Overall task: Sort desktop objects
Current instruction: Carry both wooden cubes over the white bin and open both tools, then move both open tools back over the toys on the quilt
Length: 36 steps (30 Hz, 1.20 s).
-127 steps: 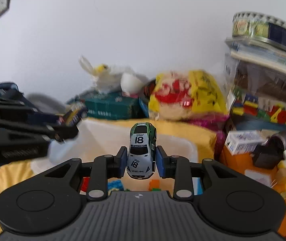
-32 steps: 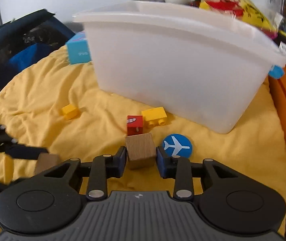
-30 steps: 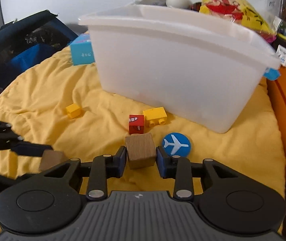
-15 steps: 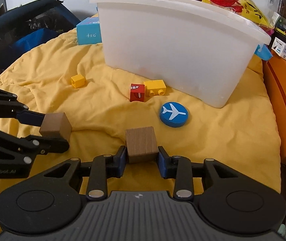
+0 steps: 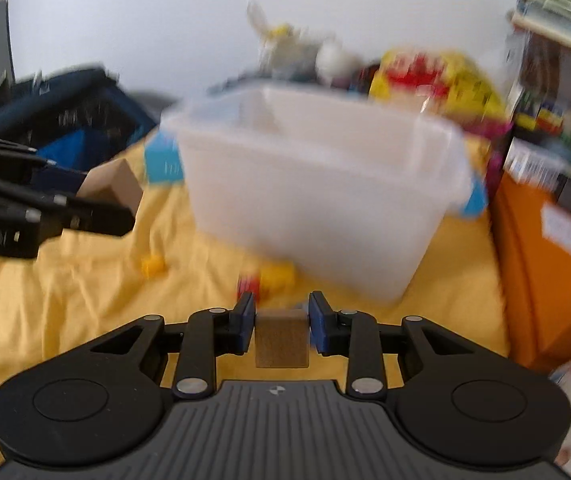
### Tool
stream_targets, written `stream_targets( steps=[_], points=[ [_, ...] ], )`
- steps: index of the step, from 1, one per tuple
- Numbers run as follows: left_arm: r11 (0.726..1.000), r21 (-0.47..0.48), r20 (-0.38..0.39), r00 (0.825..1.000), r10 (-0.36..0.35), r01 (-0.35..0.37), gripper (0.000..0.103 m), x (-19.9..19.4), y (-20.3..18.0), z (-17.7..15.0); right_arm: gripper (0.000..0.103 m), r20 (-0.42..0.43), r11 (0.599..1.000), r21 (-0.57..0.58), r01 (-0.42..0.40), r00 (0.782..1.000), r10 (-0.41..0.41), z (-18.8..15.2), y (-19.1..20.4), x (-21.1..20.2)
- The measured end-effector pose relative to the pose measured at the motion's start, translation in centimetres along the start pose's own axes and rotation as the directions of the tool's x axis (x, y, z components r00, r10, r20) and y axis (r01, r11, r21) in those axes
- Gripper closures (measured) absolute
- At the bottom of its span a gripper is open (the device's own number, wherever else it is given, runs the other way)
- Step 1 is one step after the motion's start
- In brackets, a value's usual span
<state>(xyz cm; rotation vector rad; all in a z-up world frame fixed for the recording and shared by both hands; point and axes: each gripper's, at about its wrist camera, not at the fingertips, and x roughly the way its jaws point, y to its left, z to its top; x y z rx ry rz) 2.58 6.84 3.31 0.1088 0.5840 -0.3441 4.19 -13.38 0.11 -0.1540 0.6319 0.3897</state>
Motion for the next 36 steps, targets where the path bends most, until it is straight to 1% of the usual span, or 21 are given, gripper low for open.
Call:
stream_targets(
  steps=[5, 10, 12, 16, 18, 21, 23, 24, 26, 27, 29, 31, 32, 34, 36],
  points=[
    [0.999, 0.030, 0.115, 0.993, 0.010, -0.014, 0.060, -0.6, 0.8, 5.0, 0.071, 0.127, 1.000, 0.006, 0.030, 0.991, -0.031, 3.8, -1.0, -2.0],
    [0.997, 0.071, 0.200, 0.980, 0.027, -0.042, 0.060, 0.6, 0.8, 9.1, 0.070, 0.228, 0.997, 0.004, 0.074, 0.971, -0.073, 7.3, -2.0, -2.1],
    [0.995, 0.083, 0.211, 0.977, 0.035, -0.054, 0.060, 1.8, 0.8, 9.9, 0.070, 0.260, 0.997, 0.015, 0.082, 0.962, -0.083, 8.3, -2.5, -1.6],
    [0.997, 0.055, 0.179, 0.983, 0.050, -0.060, 0.060, 5.7, 1.0, 11.3, 0.070, 0.255, 0.994, 0.052, 0.094, 0.961, -0.104, 10.5, -3.8, 0.6],
    [0.997, 0.051, 0.132, 0.990, 0.057, -0.064, 0.060, 8.2, 0.9, 11.2, 0.070, 0.236, 0.992, 0.062, 0.114, 0.964, -0.126, 10.9, -4.3, 2.0],
    [0.998, 0.035, 0.032, 0.998, 0.051, -0.052, 0.060, 11.7, 0.8, 10.3, 0.070, 0.165, 0.984, 0.101, 0.147, 0.973, -0.162, 10.8, -5.4, 4.3],
    [0.999, 0.029, -0.015, 0.999, 0.037, -0.036, 0.060, 12.9, 0.8, 9.4, 0.070, 0.111, 0.979, 0.121, 0.161, 0.978, -0.175, 10.2, -5.6, 5.6],
    [0.999, 0.024, -0.025, 0.999, 0.038, -0.038, 0.060, 12.9, 0.9, 9.0, 0.069, 0.095, 0.979, 0.123, 0.165, 0.980, -0.178, 9.8, -5.5, 6.0],
    [0.998, 0.027, -0.024, 0.999, 0.049, -0.048, 0.058, 12.4, 0.9, 8.6, 0.066, 0.092, 0.981, 0.111, 0.161, 0.981, -0.172, 9.2, -5.5, 6.0],
    [0.998, 0.036, -0.010, 0.999, 0.048, -0.047, 0.054, 11.7, 1.0, 8.4, 0.063, 0.101, 0.983, 0.097, 0.157, 0.981, -0.166, 9.0, -5.3, 5.8],
    [0.997, 0.056, 0.021, 0.998, 0.057, -0.058, 0.050, 10.3, 1.0, 8.3, 0.062, 0.118, 0.985, 0.066, 0.160, 0.979, -0.166, 9.0, -4.9, 5.2],
    [0.996, 0.064, 0.041, 0.997, 0.060, -0.063, 0.049, 9.1, 1.1, 8.3, 0.060, 0.133, 0.986, 0.061, 0.152, 0.978, -0.159, 9.2, -4.8, 4.5],
    [0.996, 0.060, 0.050, 0.997, 0.060, -0.063, 0.049, 8.2, 1.2, 8.3, 0.058, 0.142, 0.988, 0.065, 0.138, 0.979, -0.146, 9.1, -4.7, 3.9],
    [0.997, 0.048, 0.069, 0.996, 0.062, -0.065, 0.046, 7.0, 1.6, 8.3, 0.049, 0.156, 0.991, 0.066, 0.116, 0.980, -0.125, 8.9, -4.6, 2.9],
    [0.997, 0.025, 0.084, 0.994, 0.075, -0.077, 0.039, 5.4, 1.9, 7.5, 0.048, 0.161, 0.993, 0.049, 0.104, 0.981, -0.110, 8.7, -4.6, 2.2]
  ],
)
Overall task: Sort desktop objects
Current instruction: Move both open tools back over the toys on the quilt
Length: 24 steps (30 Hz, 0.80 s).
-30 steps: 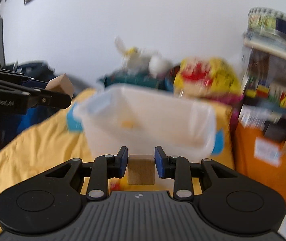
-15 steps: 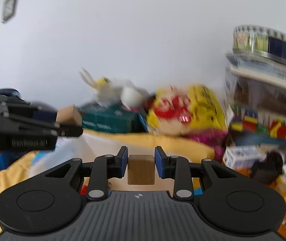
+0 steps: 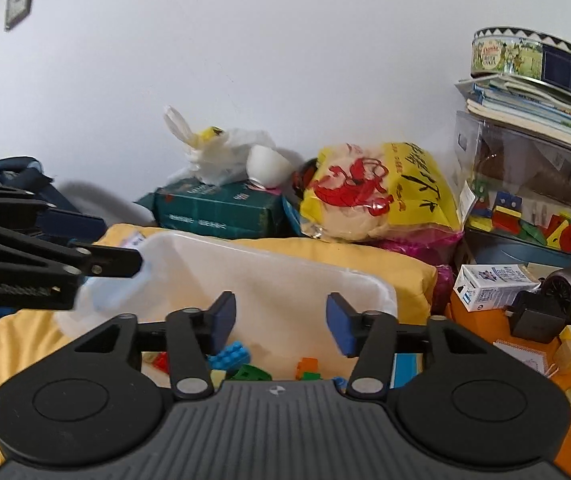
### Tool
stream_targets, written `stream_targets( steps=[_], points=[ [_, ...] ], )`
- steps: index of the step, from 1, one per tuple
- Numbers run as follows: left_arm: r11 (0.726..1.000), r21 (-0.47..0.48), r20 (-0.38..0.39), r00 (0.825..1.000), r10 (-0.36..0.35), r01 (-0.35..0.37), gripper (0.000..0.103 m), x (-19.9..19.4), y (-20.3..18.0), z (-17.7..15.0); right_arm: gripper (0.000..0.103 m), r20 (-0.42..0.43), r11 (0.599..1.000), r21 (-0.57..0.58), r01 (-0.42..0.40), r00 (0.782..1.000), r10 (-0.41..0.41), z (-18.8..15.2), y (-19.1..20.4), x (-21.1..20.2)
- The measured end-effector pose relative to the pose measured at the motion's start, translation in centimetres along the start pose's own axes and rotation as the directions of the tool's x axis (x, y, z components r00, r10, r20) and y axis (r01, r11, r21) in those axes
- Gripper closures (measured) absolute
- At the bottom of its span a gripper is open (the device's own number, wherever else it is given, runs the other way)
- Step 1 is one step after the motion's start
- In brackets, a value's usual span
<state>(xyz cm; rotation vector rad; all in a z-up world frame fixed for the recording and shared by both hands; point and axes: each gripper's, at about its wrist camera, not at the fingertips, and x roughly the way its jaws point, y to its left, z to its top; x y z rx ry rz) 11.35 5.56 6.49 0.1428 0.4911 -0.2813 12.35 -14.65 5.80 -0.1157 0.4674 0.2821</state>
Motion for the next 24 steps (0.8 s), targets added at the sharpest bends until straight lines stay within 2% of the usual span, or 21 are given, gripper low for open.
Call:
stream_targets(
  steps=[4, 7, 10, 12, 15, 17, 20, 23, 24],
  points=[
    [0.999, 0.003, -0.024, 0.999, 0.034, -0.034, 0.038, -2.4, 0.1, -3.3, 0.048, -0.008, 1.000, -0.002, -0.019, 1.000, 0.019, -1.1, -0.4, -1.9],
    [0.998, 0.004, -0.124, 0.990, 0.061, -0.061, 0.038, -2.5, -0.1, -6.9, 0.046, -0.042, 1.000, 0.008, -0.011, 0.999, 0.011, -2.9, -0.8, -2.3],
    [0.998, -0.012, -0.226, 0.972, 0.060, -0.065, 0.038, -1.8, -0.5, -10.3, 0.046, -0.128, 0.999, 0.049, -0.011, 0.992, 0.017, -5.8, -0.8, -1.8],
    [0.997, -0.023, -0.265, 0.962, 0.059, -0.068, 0.038, -1.5, -0.7, -12.2, 0.046, -0.188, 0.997, 0.079, -0.009, 0.982, 0.024, -8.1, -0.7, -1.6],
    [0.996, -0.026, -0.308, 0.949, 0.069, -0.081, 0.039, -0.6, -0.8, -14.0, 0.046, -0.265, 0.991, 0.125, -0.046, 0.961, 0.078, -11.8, 0.2, -1.7],
    [0.997, -0.036, -0.308, 0.950, 0.056, -0.070, 0.039, 0.0, -0.7, -14.6, 0.046, -0.324, 0.991, 0.107, -0.074, 0.940, 0.106, -14.1, 1.3, -1.8],
    [0.998, -0.018, -0.315, 0.947, 0.057, -0.066, 0.041, 1.9, -0.6, -15.0, 0.046, -0.359, 0.991, 0.088, -0.097, 0.925, 0.123, -15.8, 2.7, -2.2],
    [0.997, -0.018, -0.346, 0.936, 0.066, -0.077, 0.050, 3.8, -0.1, -15.6, 0.046, -0.347, 0.991, 0.098, -0.094, 0.930, 0.122, -15.7, 3.2, -2.5],
    [0.997, -0.019, -0.353, 0.934, 0.061, -0.073, 0.066, 4.3, 0.0, -15.8, 0.046, -0.341, 0.991, 0.093, -0.093, 0.932, 0.120, -15.6, 3.3, -2.6]
  ],
)
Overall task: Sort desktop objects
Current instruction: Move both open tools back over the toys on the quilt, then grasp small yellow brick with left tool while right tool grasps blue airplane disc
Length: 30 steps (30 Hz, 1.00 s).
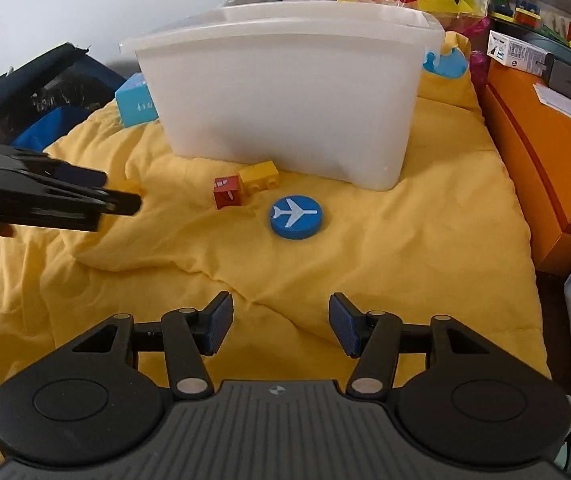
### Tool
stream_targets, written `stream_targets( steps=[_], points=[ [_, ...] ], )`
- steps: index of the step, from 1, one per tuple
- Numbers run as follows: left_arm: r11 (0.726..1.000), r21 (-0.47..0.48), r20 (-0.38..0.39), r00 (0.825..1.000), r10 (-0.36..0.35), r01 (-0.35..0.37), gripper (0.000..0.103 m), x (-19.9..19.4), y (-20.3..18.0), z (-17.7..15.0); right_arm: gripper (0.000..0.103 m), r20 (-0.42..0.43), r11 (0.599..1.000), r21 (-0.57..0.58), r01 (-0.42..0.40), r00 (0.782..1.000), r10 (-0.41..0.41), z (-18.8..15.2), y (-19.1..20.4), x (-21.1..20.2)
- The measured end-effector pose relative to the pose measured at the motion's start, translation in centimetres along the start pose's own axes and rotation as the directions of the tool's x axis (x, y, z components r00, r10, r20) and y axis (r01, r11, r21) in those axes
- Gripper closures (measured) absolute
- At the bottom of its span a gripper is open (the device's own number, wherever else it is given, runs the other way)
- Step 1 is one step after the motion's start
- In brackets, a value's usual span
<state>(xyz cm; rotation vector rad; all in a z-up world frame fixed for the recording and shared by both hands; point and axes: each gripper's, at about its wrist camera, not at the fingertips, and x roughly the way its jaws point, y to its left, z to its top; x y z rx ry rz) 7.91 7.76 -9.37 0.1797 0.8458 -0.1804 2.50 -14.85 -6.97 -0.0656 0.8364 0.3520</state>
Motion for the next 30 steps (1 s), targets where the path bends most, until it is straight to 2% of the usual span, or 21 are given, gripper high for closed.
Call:
stream_targets(
  steps=[2, 5, 10, 13, 17, 23, 24, 25, 30],
  points=[
    [0.999, 0.001, -0.016, 0.999, -0.032, 0.032, 0.085, 0.7, 0.3, 0.0, 0.046, 0.013, 1.000, -0.015, 0.006, 1.000, -0.006, 0.4, 0.1, 0.0],
    [0.999, 0.005, -0.018, 0.999, -0.045, 0.045, 0.086, 0.3, 0.1, -0.1, 0.046, 0.021, 1.000, -0.022, 0.018, 1.000, -0.018, 0.7, 0.1, 0.4],
    [0.990, 0.015, 0.003, 0.990, -0.142, 0.142, 0.086, -2.8, -1.5, -1.1, 0.046, 0.056, 0.998, -0.044, 0.053, 0.997, -0.051, 2.2, 0.1, 1.8],
    [0.981, 0.027, 0.002, 0.981, -0.191, 0.191, 0.086, -4.1, -3.2, -2.4, 0.045, 0.073, 0.998, -0.010, 0.062, 0.995, -0.061, 3.3, -0.4, 3.2],
    [0.980, 0.058, -0.015, 0.981, -0.192, 0.192, 0.086, -4.4, -4.5, -4.4, 0.045, 0.039, 0.995, 0.088, 0.047, 0.998, -0.051, 4.0, -1.6, 5.3],
    [0.977, 0.050, -0.029, 0.978, -0.204, 0.206, 0.085, -4.3, -4.3, -5.3, 0.049, 0.008, 0.998, 0.034, 0.052, 0.999, -0.052, 4.0, -1.0, 6.5],
    [0.977, 0.051, -0.029, 0.979, -0.204, 0.205, 0.085, -4.3, -4.3, -5.3, 0.057, 0.009, 0.999, 0.023, 0.049, 0.999, -0.050, 4.0, -0.9, 6.4],
    [0.978, 0.056, -0.029, 0.979, -0.201, 0.202, 0.085, -4.4, -4.4, -5.3, 0.061, 0.007, 0.999, 0.016, 0.045, 0.999, -0.045, 4.0, -0.8, 6.2],
    [0.978, 0.094, -0.021, 0.982, -0.186, 0.187, 0.086, -4.9, -4.9, -5.4, 0.061, 0.018, 0.999, 0.005, 0.038, 0.999, -0.038, 4.0, -0.9, 3.6]
  ],
)
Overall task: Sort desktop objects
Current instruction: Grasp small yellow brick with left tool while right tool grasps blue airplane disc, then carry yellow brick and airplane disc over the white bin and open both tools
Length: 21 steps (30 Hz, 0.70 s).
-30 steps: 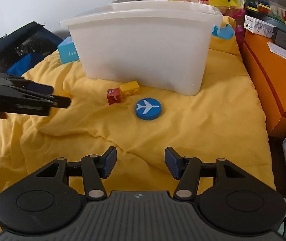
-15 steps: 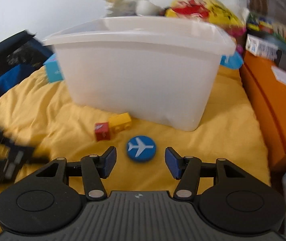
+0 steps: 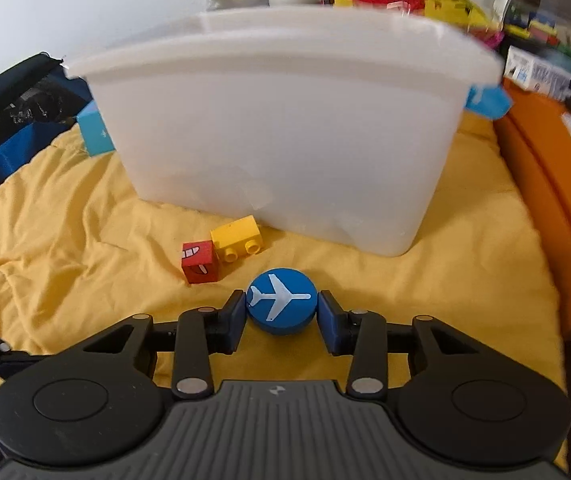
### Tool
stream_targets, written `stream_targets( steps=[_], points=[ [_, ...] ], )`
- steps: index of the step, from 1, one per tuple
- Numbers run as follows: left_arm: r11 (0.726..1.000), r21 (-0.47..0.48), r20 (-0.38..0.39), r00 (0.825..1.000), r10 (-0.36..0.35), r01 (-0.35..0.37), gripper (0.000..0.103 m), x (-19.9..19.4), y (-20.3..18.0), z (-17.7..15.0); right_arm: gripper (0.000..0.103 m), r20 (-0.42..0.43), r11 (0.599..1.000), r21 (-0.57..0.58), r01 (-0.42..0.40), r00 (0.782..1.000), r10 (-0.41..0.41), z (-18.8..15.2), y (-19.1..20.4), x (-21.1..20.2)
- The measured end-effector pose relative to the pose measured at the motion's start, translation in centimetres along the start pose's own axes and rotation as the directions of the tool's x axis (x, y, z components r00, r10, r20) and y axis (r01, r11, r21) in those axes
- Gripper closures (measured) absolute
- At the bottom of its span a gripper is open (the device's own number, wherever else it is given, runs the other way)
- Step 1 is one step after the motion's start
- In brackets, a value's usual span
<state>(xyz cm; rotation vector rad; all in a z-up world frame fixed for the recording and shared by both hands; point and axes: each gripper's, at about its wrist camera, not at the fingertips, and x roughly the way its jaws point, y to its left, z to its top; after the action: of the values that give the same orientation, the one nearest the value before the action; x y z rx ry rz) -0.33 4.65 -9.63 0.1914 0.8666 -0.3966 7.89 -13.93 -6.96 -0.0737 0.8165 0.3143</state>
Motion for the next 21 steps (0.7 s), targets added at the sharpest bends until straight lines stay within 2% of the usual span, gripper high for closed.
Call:
stream_targets(
  steps=[2, 5, 11, 15, 21],
  points=[
    [1.000, 0.000, 0.004, 1.000, -0.012, 0.012, 0.086, -0.3, 0.0, 0.1, 0.061, 0.004, 1.000, 0.001, -0.030, 1.000, 0.030, -0.3, 0.2, -1.5],
    [1.000, 0.007, 0.000, 1.000, -0.015, 0.015, 0.086, -0.5, -0.2, 0.0, 0.061, -0.002, 0.998, -0.047, -0.031, 1.000, 0.031, -1.4, 1.0, -3.0],
    [1.000, -0.003, -0.017, 1.000, -0.016, 0.016, 0.086, -0.2, -0.4, -0.3, 0.061, -0.064, 0.999, -0.031, -0.044, 0.997, 0.041, -3.4, 1.6, -2.7],
    [0.999, -0.024, -0.017, 1.000, -0.022, 0.022, 0.086, -0.5, -0.2, 0.0, 0.061, -0.071, 0.999, -0.022, -0.043, 0.997, 0.041, -4.0, 1.5, -3.1],
    [1.000, -0.019, 0.073, 0.997, -0.005, 0.007, 0.086, -3.0, 0.7, 3.2, 0.061, -0.014, 0.998, -0.054, -0.042, 0.999, 0.042, -2.3, 1.8, -4.8]
  ],
)
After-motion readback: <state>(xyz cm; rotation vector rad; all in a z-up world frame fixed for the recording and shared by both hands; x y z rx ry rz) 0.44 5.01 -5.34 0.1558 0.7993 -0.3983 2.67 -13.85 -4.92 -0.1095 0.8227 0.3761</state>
